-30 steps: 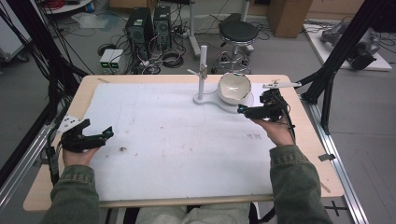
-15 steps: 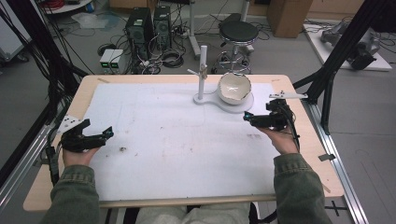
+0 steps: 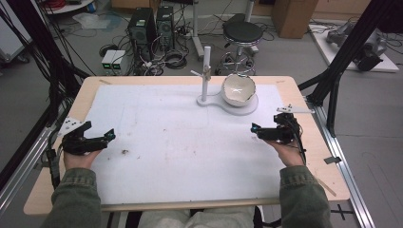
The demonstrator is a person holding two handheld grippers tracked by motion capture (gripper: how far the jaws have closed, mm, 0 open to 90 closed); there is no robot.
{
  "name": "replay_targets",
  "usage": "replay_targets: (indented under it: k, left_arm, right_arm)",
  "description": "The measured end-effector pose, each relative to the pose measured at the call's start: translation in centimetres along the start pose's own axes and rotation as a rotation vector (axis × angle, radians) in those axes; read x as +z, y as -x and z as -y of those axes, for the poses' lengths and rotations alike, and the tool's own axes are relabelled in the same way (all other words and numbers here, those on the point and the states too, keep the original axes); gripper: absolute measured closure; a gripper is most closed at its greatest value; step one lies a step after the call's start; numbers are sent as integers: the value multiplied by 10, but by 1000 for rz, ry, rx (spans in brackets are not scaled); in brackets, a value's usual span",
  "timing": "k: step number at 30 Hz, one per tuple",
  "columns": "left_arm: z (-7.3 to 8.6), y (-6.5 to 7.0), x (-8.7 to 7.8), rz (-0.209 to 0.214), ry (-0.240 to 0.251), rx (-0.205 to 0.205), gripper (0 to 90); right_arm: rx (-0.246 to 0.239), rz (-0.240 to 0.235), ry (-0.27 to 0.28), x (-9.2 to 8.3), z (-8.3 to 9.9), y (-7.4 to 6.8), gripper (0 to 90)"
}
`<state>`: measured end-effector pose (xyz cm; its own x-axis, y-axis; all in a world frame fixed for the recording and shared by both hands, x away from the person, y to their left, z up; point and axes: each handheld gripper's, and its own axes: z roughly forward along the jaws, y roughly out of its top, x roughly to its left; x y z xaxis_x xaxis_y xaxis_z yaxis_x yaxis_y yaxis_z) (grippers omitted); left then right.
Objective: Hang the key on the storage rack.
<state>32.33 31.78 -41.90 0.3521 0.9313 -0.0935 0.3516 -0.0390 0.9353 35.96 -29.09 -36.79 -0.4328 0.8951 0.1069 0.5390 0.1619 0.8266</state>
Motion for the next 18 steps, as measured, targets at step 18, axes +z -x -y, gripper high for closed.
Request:
replay_targets:
  k: [18]
  left_arm:
    - [0,1,0,4,-3,-2,17]
  right_arm:
    - [6,44,63,-1,36,0,7]
